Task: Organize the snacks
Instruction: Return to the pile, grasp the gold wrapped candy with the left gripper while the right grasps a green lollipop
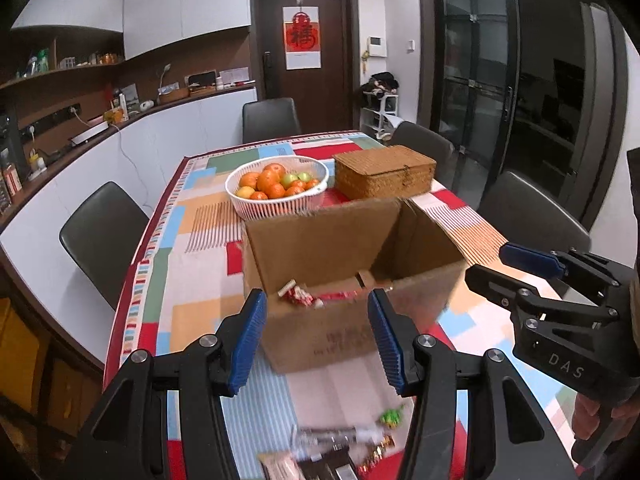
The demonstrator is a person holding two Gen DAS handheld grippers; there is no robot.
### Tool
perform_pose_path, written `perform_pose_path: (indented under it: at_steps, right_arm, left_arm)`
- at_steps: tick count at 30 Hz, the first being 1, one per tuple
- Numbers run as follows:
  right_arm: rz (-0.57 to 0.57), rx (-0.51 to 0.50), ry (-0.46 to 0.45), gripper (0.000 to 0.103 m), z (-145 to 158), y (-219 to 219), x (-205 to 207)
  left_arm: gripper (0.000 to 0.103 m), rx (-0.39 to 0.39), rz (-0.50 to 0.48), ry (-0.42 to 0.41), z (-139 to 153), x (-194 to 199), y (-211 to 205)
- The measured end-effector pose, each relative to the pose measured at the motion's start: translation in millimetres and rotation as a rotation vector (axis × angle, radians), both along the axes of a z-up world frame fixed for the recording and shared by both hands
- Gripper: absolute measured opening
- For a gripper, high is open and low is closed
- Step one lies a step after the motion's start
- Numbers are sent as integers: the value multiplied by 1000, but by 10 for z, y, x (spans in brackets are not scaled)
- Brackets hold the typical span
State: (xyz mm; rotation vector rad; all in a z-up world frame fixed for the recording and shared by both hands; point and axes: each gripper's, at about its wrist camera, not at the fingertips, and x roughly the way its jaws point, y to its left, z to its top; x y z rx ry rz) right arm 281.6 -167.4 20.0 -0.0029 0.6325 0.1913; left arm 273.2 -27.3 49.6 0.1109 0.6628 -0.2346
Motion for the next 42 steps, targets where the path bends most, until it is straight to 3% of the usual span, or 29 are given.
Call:
perform_pose_path:
  at_steps: [10, 21, 32, 42]
  right_arm:
    - [-8, 54, 24, 47, -277, -61, -642]
    - [-7, 70, 135, 47, -784, -84, -1016]
    - [-26, 69, 268, 47, -1328, -67, -1026]
    - [-34, 50, 323, 47, -1570, -79, -825]
  left_arm:
    - [52, 17, -61, 6, -208, -636, -83]
    - [52, -12, -107, 160, -856, -982, -88]
    - [50, -48, -158, 280, -1363, -886, -128]
    - [38, -34, -189, 345, -1662, -654, -197]
